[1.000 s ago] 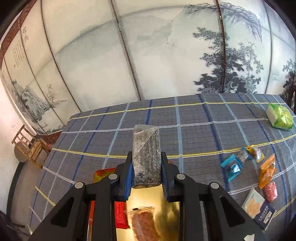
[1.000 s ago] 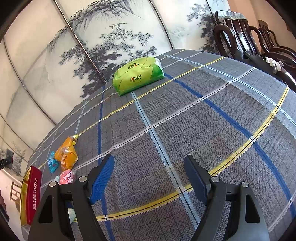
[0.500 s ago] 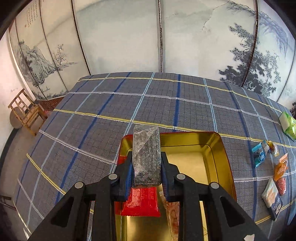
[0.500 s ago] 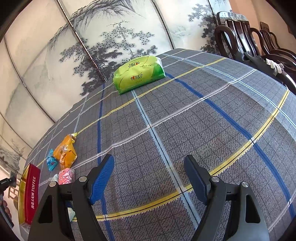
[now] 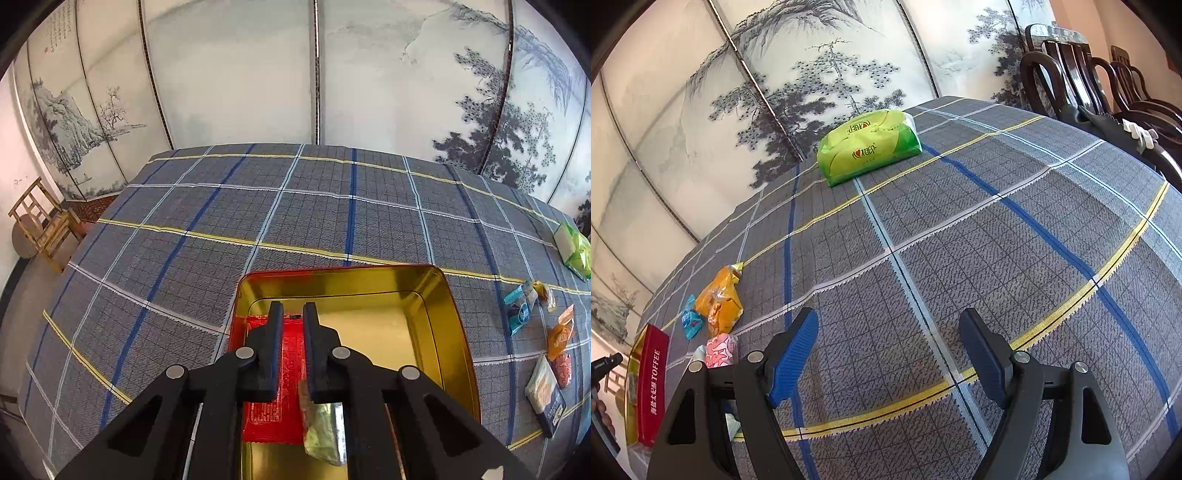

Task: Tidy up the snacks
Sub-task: 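Carry the seaweed bar into the tin and open the left gripper, then grasp the pink wrapped cake with the right gripper, then lift the pink cake with the right gripper toward the tin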

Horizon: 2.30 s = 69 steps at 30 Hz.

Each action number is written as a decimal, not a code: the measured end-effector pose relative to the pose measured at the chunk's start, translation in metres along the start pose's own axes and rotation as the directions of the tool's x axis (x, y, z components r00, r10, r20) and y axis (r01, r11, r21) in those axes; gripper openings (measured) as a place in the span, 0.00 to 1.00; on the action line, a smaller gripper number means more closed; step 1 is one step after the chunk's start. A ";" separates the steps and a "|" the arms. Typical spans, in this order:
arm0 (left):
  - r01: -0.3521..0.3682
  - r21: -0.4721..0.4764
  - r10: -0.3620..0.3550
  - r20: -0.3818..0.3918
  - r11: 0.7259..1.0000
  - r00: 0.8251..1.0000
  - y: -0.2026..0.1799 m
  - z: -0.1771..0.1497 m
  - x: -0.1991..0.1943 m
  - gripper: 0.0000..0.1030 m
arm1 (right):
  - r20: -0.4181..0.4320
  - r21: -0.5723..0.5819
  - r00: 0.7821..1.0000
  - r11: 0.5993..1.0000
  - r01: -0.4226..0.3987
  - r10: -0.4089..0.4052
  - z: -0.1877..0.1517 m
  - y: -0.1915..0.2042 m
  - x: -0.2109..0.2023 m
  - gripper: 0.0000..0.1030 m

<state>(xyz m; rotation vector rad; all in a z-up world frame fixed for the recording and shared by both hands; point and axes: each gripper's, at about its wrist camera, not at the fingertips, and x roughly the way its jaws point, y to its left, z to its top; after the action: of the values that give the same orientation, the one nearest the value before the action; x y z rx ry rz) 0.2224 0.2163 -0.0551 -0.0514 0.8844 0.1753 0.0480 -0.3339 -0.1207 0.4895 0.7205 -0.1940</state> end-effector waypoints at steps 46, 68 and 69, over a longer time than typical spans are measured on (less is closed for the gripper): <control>0.107 0.005 -0.106 0.144 0.994 0.984 0.058 -0.154 -0.126 0.24 | -0.138 -0.407 0.981 0.911 0.073 -0.140 -0.033 0.168 0.048 0.35; 0.095 0.049 -0.102 0.181 0.994 0.978 0.031 -0.156 -0.152 0.24 | 0.086 -0.400 0.958 0.871 0.284 -0.273 0.038 0.126 0.036 0.29; 0.096 0.048 -0.103 0.180 0.994 0.978 0.031 -0.157 -0.152 0.24 | 0.091 -0.406 0.959 0.869 0.282 -0.269 0.038 0.131 0.035 0.29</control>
<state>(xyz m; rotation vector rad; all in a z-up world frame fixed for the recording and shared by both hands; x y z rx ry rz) 0.0029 0.2088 -0.0359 -0.0418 0.7003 0.0677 0.1395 -0.2390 -0.0728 -0.0284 0.7751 -0.3067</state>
